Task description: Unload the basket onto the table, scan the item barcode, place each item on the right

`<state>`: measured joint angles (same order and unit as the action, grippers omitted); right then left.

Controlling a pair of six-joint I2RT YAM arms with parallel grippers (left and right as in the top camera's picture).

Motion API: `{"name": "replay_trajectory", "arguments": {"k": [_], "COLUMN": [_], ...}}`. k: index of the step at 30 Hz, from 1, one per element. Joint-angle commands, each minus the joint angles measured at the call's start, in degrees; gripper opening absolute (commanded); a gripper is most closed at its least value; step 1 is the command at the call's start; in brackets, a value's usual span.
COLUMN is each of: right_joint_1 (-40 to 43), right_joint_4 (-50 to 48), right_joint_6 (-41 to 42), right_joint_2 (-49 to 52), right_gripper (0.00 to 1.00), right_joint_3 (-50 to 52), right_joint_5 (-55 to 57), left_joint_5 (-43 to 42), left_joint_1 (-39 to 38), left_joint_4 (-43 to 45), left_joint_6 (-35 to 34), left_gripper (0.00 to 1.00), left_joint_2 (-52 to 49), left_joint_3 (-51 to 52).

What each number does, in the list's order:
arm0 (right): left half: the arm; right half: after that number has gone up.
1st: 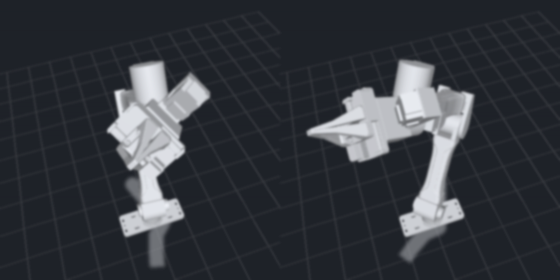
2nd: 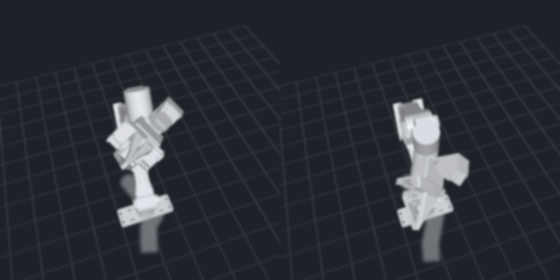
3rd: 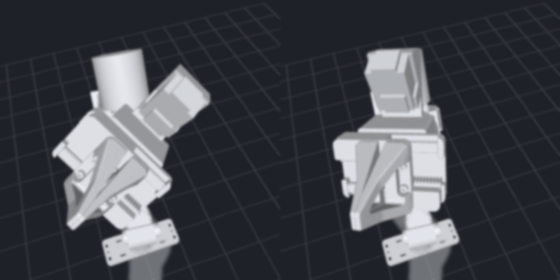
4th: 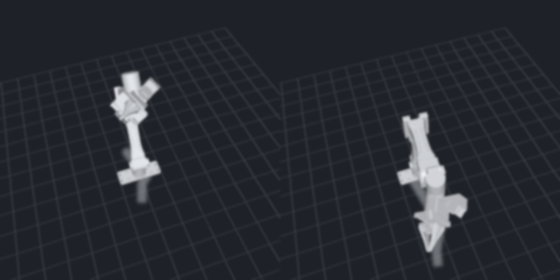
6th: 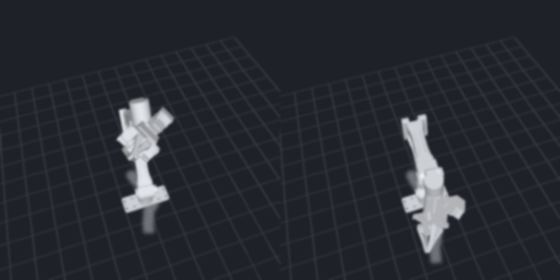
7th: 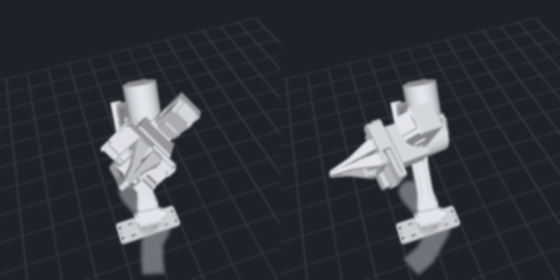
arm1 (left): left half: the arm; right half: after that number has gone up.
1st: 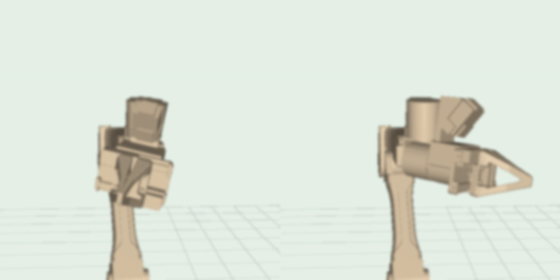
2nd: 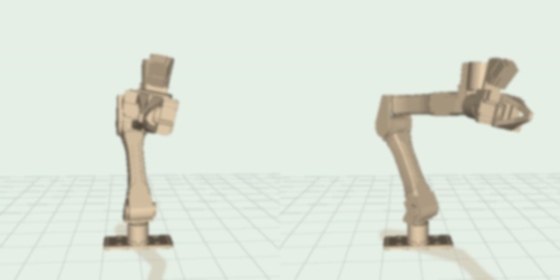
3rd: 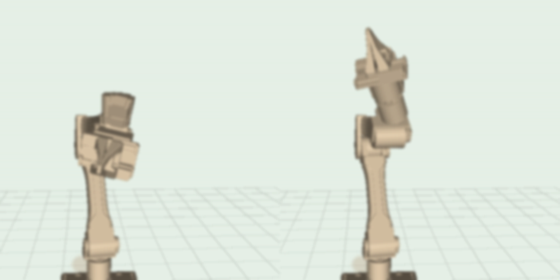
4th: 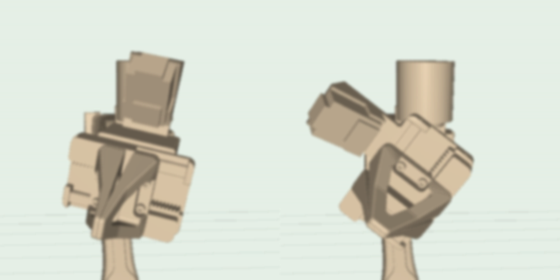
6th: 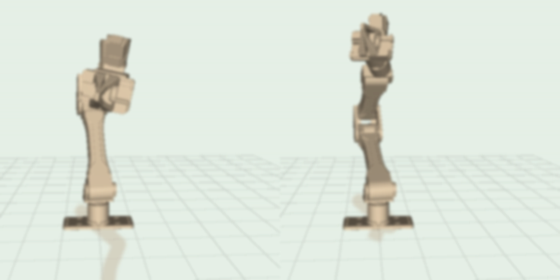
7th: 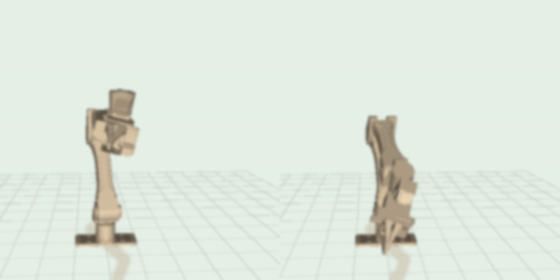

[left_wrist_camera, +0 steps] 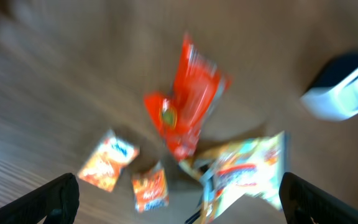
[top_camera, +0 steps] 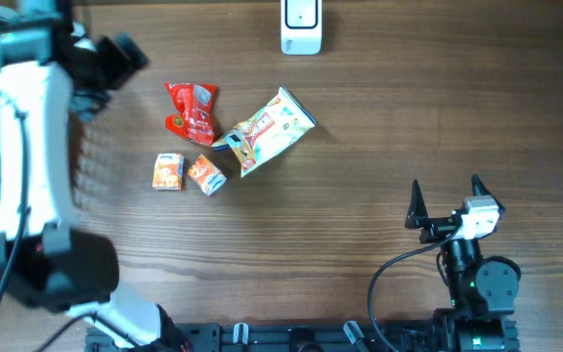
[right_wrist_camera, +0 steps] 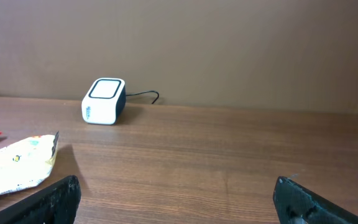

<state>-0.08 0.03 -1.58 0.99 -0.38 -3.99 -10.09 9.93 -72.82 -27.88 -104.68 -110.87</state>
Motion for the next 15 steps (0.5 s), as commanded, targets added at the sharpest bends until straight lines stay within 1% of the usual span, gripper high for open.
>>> {"name": "replay_trajectory", "arguments": {"k": [1, 4, 7, 10, 13, 14, 15], "right_joint_1": [-0.24, -0.24, -0.24, -0.24, -0.24, -0.24, -0.24], "right_joint_4": [-0.11, -0.11, -0.11, -0.11, -0.11, -0.11, -0.11], "right_joint_6": [0.46, 0.46, 0.46, 0.46, 0.48, 0.46, 0.48], "right_joint_2": [-0.42, -0.42, -0.42, -0.42, -0.42, -0.42, -0.42], "right_gripper": [1.0, 1.0, 1.0, 1.0, 1.0, 1.0, 1.0], "right_joint_3": [0.09, 0.09, 0.09, 0.09, 0.09, 0.09, 0.09], "right_joint_5": [0.81, 0.81, 0.81, 0.81, 0.81, 0.81, 0.81], "left_joint_5": [1.77, 8.37, 17.0, 23.04, 24.79, 24.74, 24.72], "left_joint_1": [6.45, 11.69, 17.07, 22.14, 26.67, 29.29, 30.64], "left_joint_4": [0.28, -0.85, -1.79, -1.81, -1.73, -1.49, -1.11], "left_joint_6": [-0.02, -5.09, -11.45, -18.21, -24.35, -26.93, -27.3], "left_gripper": [1.0, 1.0, 1.0, 1.0, 1.0, 1.0, 1.0], "left_joint_2": [6.51, 8.17, 8.24, 8.2, 7.91, 7.56, 7.41], "left_joint_3": [-2.93, -2.93, -2.71, -1.73, -1.18, -1.14, -1.16]}}
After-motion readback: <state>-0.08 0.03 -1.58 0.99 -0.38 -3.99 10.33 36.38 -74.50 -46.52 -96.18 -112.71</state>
